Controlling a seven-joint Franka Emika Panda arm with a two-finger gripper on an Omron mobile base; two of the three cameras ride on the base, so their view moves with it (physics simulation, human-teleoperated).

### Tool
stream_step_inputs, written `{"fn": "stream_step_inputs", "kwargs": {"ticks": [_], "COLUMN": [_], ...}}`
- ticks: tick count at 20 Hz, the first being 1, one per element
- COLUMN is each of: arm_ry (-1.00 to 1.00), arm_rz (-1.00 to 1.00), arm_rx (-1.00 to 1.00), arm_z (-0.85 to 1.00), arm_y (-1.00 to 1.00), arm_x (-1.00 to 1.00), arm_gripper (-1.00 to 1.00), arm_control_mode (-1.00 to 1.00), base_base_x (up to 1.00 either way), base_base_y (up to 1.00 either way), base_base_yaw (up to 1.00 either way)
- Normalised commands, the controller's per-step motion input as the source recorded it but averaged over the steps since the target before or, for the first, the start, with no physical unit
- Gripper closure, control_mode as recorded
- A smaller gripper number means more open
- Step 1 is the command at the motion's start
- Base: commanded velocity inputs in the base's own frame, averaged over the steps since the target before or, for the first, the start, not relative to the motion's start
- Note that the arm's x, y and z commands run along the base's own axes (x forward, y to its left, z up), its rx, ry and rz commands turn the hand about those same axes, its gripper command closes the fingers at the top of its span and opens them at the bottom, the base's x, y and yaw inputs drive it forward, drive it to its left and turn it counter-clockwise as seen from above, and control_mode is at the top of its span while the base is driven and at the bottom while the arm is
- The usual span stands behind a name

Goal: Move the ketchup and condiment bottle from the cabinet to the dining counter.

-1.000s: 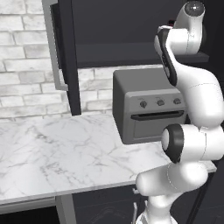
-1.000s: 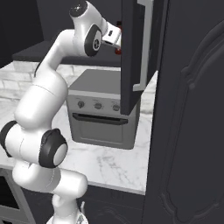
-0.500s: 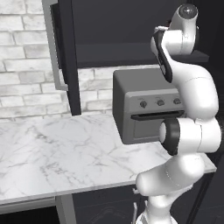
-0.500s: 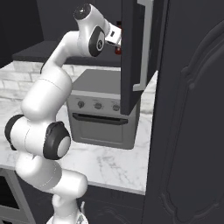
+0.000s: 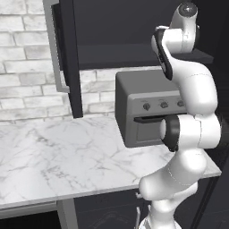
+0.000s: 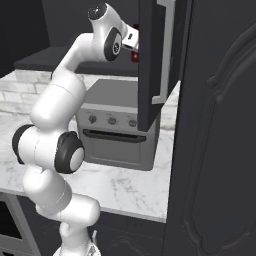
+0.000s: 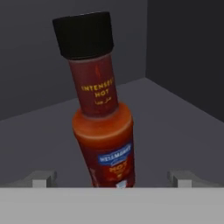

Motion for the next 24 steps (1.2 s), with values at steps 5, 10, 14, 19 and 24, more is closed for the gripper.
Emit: {"fn": "stream_step_inputs", "kwargs": {"ticks": [5,10,14,19,24], "arm_ry": [0.00,0.00,0.00,0.00,0.00], "arm_rz": [0.00,0.00,0.00,0.00,0.00], "arm_rx": [0.00,0.00,0.00,0.00,0.00], "arm_z": [0.00,0.00,0.00,0.00,-0.01], "arm_y": [-0.03,-0.08,-0.07,-0.07,-0.01], "arm_x": [0.17,0.18,0.17,0.14,0.03], "arm_gripper": [-1.00,-1.00,-1.00,-1.00,1.00], "arm_control_mode": [-1.00,-1.00,-1.00,-1.00,-1.00], "base_base_x": [0.00,0.00,0.00,0.00,0.00], "base_base_y": [0.00,0.00,0.00,0.00,0.00], "base_base_yaw": [0.00,0.00,0.00,0.00,0.00]}}
